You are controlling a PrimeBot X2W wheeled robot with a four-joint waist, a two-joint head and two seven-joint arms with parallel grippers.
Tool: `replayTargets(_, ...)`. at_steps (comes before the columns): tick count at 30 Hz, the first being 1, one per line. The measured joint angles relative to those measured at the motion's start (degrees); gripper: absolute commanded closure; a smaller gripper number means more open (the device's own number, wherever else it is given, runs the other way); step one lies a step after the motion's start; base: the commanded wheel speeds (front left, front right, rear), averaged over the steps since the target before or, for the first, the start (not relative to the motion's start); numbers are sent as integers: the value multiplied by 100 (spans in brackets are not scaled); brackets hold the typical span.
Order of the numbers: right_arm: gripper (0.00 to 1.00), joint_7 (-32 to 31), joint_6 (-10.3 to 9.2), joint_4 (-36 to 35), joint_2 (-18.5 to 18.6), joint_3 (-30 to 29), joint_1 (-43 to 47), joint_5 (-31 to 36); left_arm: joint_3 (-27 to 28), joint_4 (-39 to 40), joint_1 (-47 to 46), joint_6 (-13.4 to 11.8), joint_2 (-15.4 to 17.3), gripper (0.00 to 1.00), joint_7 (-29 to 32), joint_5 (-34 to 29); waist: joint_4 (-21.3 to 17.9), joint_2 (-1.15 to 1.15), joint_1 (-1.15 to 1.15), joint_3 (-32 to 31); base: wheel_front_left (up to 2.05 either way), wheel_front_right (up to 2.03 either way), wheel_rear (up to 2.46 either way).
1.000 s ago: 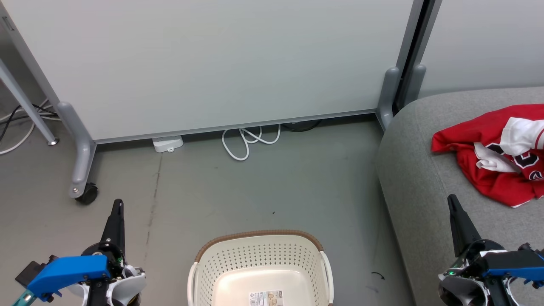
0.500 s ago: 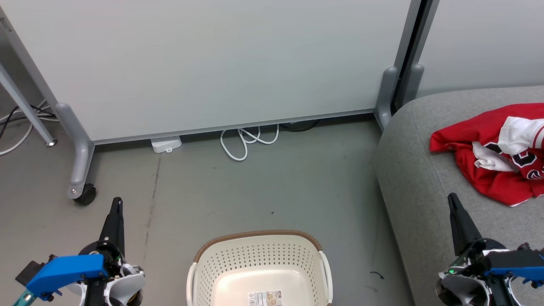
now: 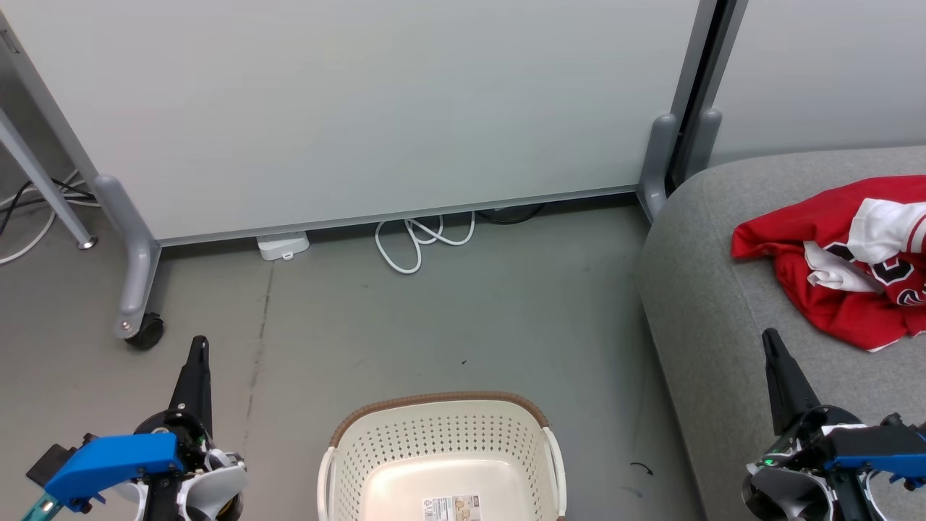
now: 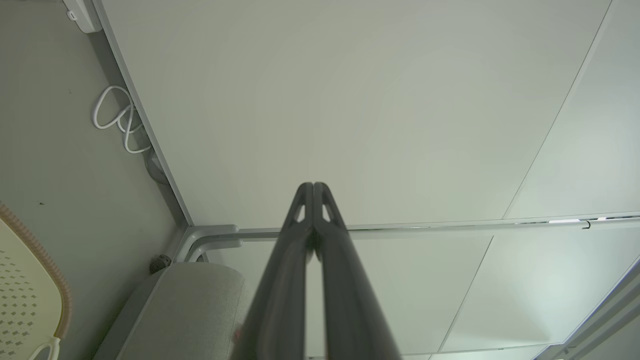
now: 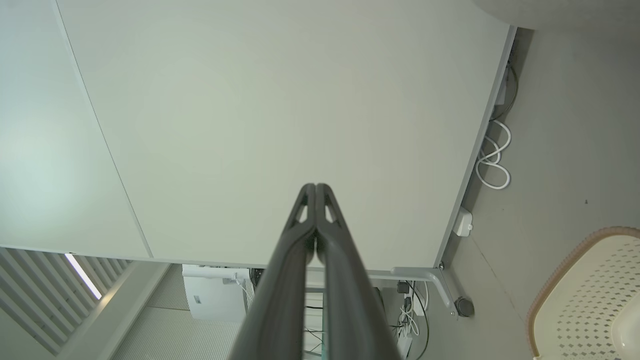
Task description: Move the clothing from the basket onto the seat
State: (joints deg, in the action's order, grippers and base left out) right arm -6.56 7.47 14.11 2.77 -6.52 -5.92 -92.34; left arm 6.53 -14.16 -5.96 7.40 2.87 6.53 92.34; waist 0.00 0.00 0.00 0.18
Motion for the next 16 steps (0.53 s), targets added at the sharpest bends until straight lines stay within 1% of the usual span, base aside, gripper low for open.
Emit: replayTargets(16, 100, 0, 0, 0, 0, 0, -1, 0, 0, 0, 0, 0, 0, 100, 0, 0, 0, 0, 0, 0, 0, 0, 0)
